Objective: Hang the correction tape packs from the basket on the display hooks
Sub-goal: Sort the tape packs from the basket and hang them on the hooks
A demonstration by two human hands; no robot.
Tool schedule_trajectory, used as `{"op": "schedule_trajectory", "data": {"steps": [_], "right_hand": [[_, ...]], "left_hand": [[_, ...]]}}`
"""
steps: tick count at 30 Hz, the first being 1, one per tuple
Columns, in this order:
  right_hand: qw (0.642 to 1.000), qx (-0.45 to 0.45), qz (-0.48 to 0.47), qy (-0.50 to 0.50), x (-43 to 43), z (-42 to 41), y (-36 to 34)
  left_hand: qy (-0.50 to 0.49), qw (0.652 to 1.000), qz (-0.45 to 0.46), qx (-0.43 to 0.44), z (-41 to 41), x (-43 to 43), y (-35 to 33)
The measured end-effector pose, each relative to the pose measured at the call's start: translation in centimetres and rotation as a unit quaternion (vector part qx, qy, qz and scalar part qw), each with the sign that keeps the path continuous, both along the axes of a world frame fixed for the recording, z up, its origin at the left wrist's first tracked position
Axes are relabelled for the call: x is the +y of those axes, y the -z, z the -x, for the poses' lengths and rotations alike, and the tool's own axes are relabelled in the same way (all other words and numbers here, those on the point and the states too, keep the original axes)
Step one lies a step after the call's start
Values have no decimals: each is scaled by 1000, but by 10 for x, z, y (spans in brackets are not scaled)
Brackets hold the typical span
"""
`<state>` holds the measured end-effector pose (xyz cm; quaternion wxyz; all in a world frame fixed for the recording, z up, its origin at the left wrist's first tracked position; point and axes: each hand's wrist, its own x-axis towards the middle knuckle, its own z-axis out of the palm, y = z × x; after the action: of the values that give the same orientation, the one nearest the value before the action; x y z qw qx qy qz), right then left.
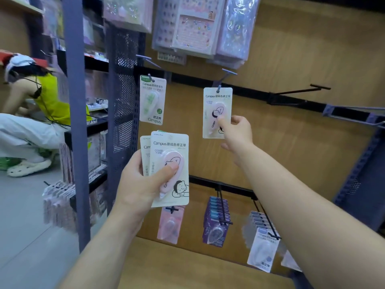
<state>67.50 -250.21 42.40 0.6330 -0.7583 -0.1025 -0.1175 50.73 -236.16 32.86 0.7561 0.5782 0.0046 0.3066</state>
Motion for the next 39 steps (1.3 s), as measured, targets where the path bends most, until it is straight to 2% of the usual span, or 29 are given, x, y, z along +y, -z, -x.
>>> {"op": "schedule_trajectory", "data": {"steps": [3, 5, 7, 8, 11, 19, 26, 34, 39], "right_hand": [[994, -25, 88, 67, -7, 18, 21], [998, -33, 45, -29, -11, 44, 40], [986, 17, 17, -167, -11, 72, 58], [976, 31, 32, -215, -12, 81, 66], [962, 30, 69, -264, -9, 94, 86], [974, 27, 8, -227, -13, 91, 89], [985, 30, -65, -160, -24, 64, 64], [991, -55, -55, -113, -18, 39, 4], [992, -29, -71, -97, -9, 31, -12]], "left_hand": [[-3, 1000, 6, 6, -1, -2, 2], [-8, 1000, 12, 13, -3, -3, 3], [-15, 999, 20, 20, -7, -3, 6], [-17, 999, 21, 24, -8, -4, 8], [-12, 999, 24, 28, -12, -9, 11], [31, 997, 65, 37, -20, -15, 12], [-3, 998, 38, 42, -25, -6, 15], [-18, 999, 20, 29, -21, -2, 13], [-23, 999, 19, 19, -19, 1, 13]]}}
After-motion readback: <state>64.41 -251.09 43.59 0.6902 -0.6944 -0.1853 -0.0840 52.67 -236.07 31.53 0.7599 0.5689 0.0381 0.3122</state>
